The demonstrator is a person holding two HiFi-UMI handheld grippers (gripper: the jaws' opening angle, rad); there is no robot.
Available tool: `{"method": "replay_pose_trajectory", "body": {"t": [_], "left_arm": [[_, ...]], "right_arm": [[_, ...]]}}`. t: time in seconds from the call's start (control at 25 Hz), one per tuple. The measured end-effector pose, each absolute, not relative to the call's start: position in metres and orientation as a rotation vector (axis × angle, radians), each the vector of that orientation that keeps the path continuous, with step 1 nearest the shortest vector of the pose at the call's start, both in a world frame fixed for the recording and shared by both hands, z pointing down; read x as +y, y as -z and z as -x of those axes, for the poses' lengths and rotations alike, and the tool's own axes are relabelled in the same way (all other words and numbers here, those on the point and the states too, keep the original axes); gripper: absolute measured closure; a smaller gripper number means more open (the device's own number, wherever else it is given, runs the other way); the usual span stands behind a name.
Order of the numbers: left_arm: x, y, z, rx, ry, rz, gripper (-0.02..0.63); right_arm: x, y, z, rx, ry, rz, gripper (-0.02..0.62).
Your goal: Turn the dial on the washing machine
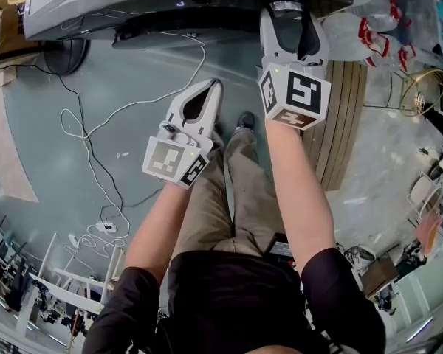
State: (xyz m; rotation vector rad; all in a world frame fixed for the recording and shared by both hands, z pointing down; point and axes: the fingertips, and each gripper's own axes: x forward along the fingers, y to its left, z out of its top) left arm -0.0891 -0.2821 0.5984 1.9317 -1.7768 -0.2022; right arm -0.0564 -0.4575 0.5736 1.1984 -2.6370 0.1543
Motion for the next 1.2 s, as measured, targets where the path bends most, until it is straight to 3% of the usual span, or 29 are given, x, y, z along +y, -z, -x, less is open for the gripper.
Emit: {"method": "replay_pose_trajectory", "body": {"t": [0.48,0.68,0.76,0.84,0.88,1.2], "left_arm": [[-0.279,-0.602,0.116,-1.881,0.197,-1.877,0.612],[-0.277,-0.602,0.119,-1.934,0.197,-1.849,0.612],[-0.277,-0.601,0.116,-1.929,0.203,-1.859,0.612],[-0.277,-0.604,0.114,-1.918,0.198,-1.868,0.612],[-0.277,-0.605,0.113,-1.914,0.192,-1.868,0.612],[-0.285,-0.601,0.093,-1.931,0.173,-1.904,0.612]], "right_arm": [[-0.405,-0.582,0.021,-2.711,-0.3,-1.077,0.318],[-0.384,-0.586,0.011,-2.72,-0.303,-0.959,0.353],[-0.377,-0.585,0.004,-2.731,-0.337,-0.918,0.397],[-0.369,-0.581,-0.001,-2.745,-0.346,-0.893,0.555],[-0.364,-0.58,-0.003,-2.748,-0.336,-0.879,0.594],[-0.353,-0.582,-0.033,-2.711,-0.315,-0.87,0.594]]}}
